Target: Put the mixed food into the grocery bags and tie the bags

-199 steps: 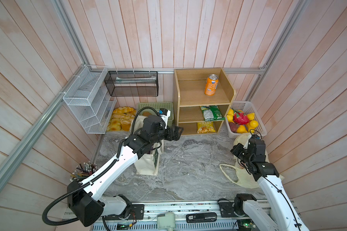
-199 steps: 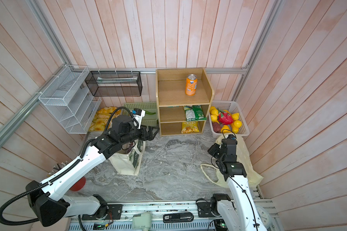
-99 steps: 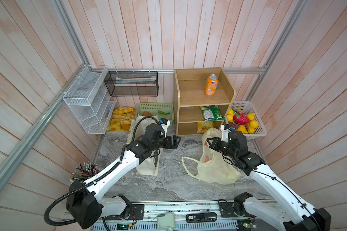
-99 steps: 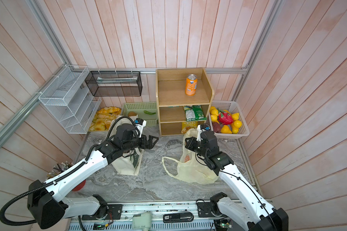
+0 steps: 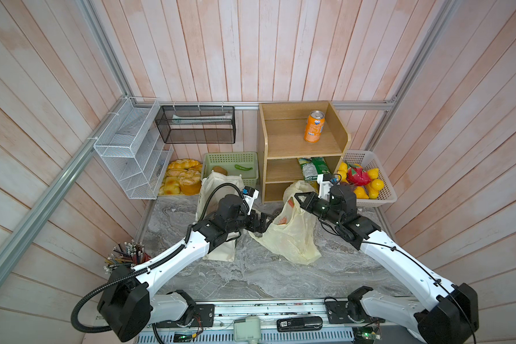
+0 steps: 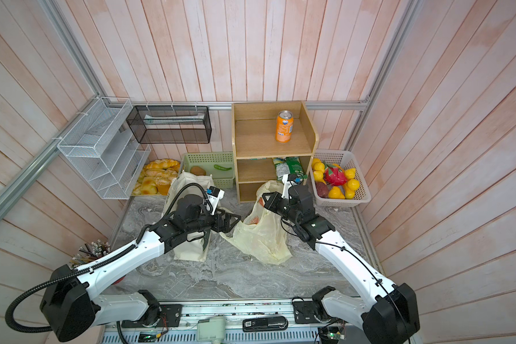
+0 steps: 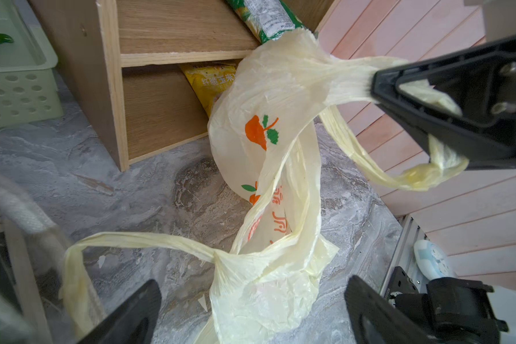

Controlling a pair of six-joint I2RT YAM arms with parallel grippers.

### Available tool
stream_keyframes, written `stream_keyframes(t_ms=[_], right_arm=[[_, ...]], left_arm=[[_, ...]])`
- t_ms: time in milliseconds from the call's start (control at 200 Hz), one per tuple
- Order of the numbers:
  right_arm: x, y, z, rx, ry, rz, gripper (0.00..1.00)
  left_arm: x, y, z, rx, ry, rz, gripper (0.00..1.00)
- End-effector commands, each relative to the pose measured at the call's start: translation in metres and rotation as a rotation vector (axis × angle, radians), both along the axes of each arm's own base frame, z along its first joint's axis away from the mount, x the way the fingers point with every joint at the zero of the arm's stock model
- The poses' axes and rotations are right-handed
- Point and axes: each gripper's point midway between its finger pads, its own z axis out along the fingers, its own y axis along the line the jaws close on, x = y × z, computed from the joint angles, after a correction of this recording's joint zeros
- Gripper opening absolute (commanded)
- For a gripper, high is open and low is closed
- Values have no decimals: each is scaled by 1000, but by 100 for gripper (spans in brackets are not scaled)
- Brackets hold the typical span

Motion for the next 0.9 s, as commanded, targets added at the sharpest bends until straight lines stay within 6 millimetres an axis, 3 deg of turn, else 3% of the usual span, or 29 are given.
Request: stream_keyframes(t_ms=[0,100,340,425,515,775,895], right_arm=[[-5,5,26,45,-56,29,0],[-9,2,30,41,-66,27,0],[-13,-4,38,16,-94,20,0],[-14,-5,40,6,-102,21,0],[-15,-7,42,-6,-108,18,0],[-20,-10,42,-29,-119,29,0],[-24,-9,43,-30,-121,45,0]], left_arm=[[1,-17,6,21,-52,-92,95],[3,-26,21,50,-90,-108,93],[-1,-41,101,-21,-224,-113,93],[1,-43,115,-33,-239,-98,93],[6,-44,109,-11,-228,-82,93],[20,-40,53,136,-231,-65,83],[23,-44,44,164,-246,-89,83]])
